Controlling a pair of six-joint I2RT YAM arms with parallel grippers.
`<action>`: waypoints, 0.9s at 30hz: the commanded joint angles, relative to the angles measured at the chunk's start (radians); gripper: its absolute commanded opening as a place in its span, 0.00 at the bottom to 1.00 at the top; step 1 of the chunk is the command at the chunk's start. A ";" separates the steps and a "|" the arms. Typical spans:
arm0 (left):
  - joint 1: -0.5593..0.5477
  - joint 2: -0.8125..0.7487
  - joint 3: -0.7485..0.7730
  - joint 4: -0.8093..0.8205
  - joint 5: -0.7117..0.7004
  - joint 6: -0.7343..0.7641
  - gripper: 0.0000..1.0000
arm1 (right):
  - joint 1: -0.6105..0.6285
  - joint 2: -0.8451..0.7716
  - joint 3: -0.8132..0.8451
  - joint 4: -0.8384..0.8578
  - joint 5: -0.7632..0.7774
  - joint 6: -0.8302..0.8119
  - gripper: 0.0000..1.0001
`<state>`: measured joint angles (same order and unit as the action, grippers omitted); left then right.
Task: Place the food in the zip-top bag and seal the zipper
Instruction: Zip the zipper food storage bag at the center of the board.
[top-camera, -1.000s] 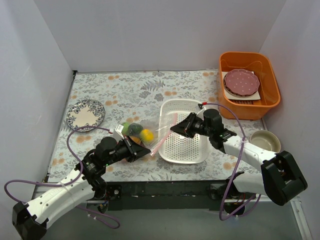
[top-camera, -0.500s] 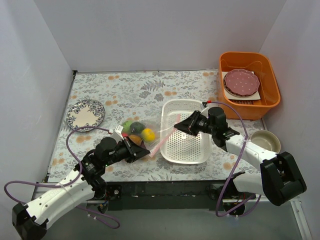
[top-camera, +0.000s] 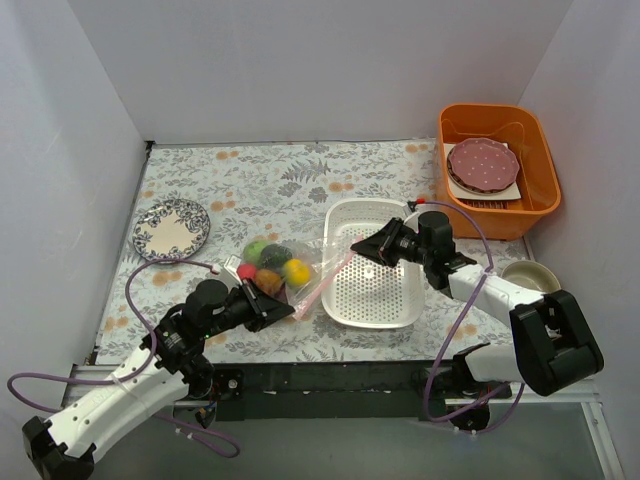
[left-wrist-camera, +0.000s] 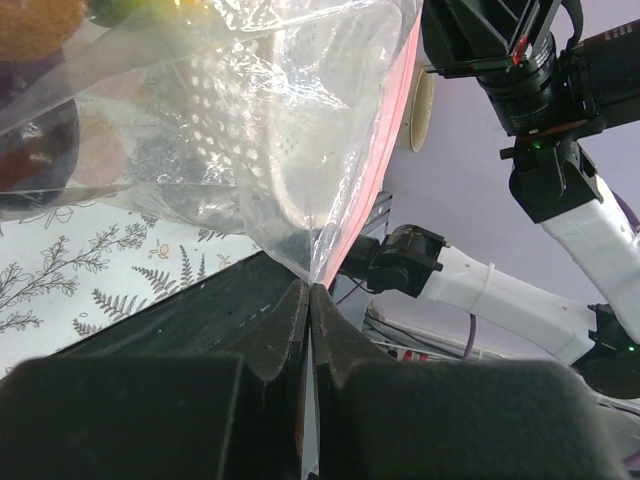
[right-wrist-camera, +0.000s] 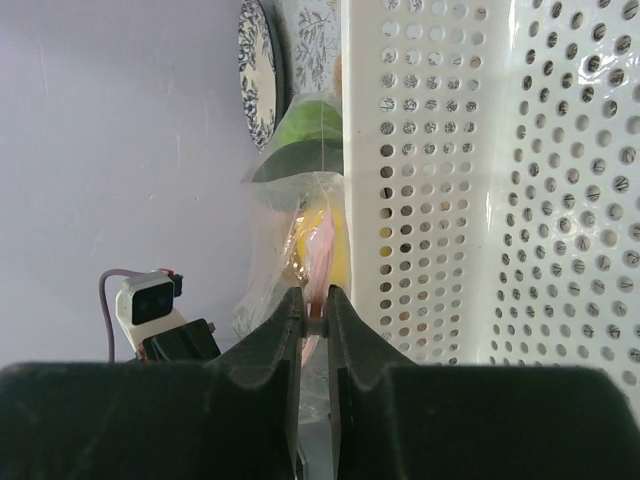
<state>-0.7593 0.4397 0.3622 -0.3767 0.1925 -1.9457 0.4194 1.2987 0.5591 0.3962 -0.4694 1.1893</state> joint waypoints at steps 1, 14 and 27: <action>-0.002 -0.024 0.037 -0.091 -0.008 -0.007 0.00 | -0.030 0.025 0.025 0.095 0.026 -0.026 0.05; -0.002 -0.124 0.017 -0.154 -0.038 -0.050 0.00 | -0.067 0.070 0.071 0.090 -0.003 -0.060 0.06; 0.000 -0.078 0.041 -0.130 -0.045 -0.030 0.00 | -0.080 0.116 0.194 -0.032 -0.049 -0.224 0.07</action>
<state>-0.7593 0.3511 0.3622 -0.4847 0.1444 -1.9934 0.3664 1.4033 0.6582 0.3943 -0.5499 1.0859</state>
